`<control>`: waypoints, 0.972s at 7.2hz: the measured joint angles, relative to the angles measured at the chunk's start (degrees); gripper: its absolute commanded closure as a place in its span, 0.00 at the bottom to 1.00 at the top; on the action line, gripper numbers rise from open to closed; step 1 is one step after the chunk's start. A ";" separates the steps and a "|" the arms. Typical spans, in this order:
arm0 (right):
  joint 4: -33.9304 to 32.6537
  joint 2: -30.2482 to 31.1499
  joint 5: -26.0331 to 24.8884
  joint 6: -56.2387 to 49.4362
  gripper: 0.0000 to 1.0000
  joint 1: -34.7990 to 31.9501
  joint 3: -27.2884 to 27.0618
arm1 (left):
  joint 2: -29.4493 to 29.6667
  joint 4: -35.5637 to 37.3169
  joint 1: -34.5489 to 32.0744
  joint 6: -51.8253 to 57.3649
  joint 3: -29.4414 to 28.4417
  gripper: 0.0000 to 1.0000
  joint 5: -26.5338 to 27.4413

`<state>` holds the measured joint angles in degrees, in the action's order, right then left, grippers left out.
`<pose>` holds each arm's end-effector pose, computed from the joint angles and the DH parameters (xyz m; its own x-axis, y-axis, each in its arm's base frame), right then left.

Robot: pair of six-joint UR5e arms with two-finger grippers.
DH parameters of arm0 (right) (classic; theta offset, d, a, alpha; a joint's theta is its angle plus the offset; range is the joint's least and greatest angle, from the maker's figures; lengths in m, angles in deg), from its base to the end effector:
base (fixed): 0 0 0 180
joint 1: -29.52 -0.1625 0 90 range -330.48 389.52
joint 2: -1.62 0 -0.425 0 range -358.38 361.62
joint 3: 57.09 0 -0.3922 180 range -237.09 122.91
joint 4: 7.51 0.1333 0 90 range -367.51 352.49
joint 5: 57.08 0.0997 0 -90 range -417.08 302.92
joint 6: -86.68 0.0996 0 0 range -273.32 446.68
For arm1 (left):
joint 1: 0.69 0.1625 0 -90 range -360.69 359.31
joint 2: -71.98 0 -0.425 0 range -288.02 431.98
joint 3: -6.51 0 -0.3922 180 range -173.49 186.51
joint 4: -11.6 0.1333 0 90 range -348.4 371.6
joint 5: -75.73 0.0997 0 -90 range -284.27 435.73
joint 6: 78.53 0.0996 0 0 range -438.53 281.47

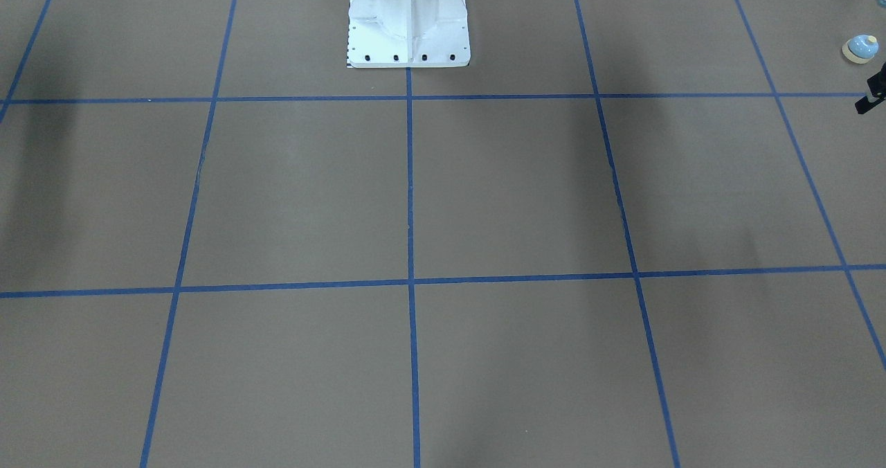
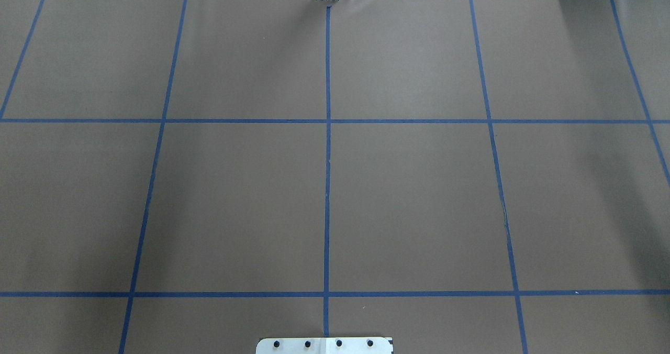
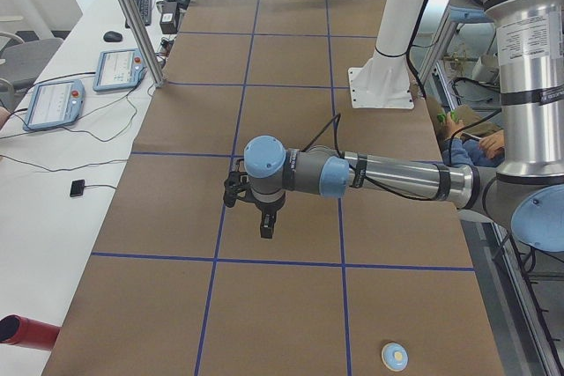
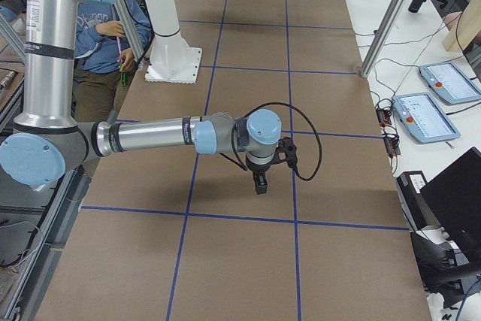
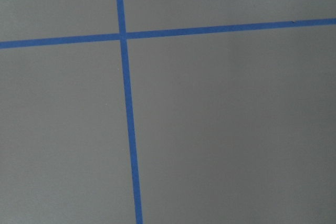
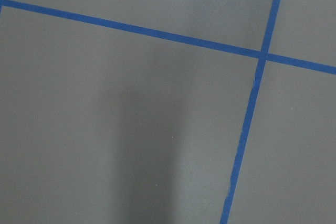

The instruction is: Place and press bell with both arms

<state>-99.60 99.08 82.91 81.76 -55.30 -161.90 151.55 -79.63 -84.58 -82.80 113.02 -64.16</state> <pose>0.0171 -0.4423 0.5884 0.6239 -0.2126 0.7520 0.1439 0.9771 0.1568 -0.0121 -0.4238 0.5899 0.6364 0.0914 -0.7660 -0.0584 0.9958 0.0704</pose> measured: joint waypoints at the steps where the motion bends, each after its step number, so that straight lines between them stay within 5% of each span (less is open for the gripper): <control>1: 0.04 -0.09 0.12 0.00 0.00 0.03 0.07 | -1.07 -1.21 0.65 0.52 -0.20 0.01 0.22; 7: 0.50 -0.69 0.18 -0.22 0.00 0.17 -0.49 | -6.64 -4.43 0.72 2.81 -3.02 0.01 0.47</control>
<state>-99.10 98.39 83.09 81.54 -55.12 -162.38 144.91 -84.06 -83.86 -79.99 110.01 -63.69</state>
